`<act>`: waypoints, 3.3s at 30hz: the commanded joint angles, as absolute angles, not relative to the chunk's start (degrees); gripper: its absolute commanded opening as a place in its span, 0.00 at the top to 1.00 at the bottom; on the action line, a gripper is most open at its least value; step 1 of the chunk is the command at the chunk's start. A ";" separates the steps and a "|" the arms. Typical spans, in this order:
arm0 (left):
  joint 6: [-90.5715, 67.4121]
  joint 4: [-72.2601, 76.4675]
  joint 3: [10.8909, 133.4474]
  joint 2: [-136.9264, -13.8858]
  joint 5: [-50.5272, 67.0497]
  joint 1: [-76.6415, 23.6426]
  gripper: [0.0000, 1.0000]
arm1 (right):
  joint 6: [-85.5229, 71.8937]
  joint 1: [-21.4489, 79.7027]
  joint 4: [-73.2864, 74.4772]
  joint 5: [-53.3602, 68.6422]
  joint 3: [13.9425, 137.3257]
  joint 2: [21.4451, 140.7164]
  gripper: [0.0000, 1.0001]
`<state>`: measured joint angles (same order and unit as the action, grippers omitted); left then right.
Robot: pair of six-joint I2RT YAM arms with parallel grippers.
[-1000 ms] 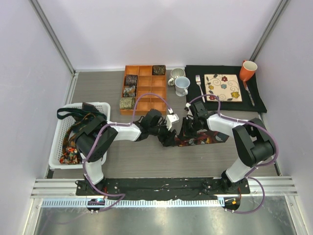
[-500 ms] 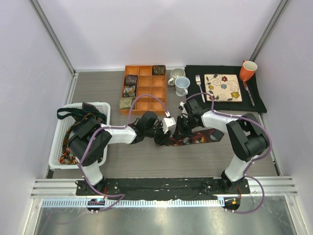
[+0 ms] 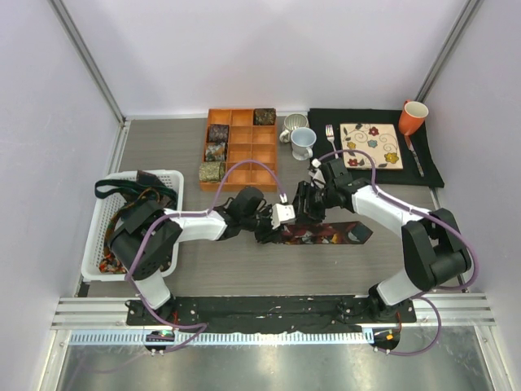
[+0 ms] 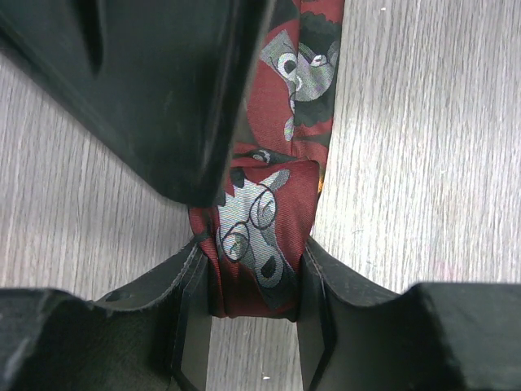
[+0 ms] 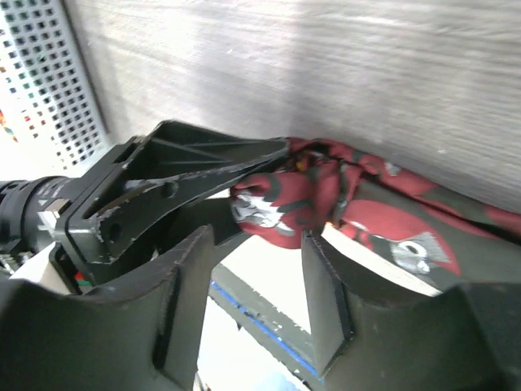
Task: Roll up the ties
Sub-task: Roll the tie at the center of the board.
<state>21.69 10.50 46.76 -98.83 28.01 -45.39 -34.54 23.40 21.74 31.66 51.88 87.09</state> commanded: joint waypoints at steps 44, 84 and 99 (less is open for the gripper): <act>25.84 10.98 48.42 -96.15 37.00 -43.59 0.19 | -30.94 18.81 16.52 30.23 40.87 101.86 0.99; 43.86 -5.89 57.05 -103.36 31.11 -49.84 0.83 | -31.46 18.46 19.60 35.85 45.26 95.37 0.90; 33.15 -3.26 55.72 -103.19 31.82 -46.15 0.89 | -30.59 14.50 20.04 29.19 43.95 96.31 0.81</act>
<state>37.67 -1.19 56.42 -103.72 32.80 -47.55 -32.86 14.50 19.33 33.34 44.45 92.14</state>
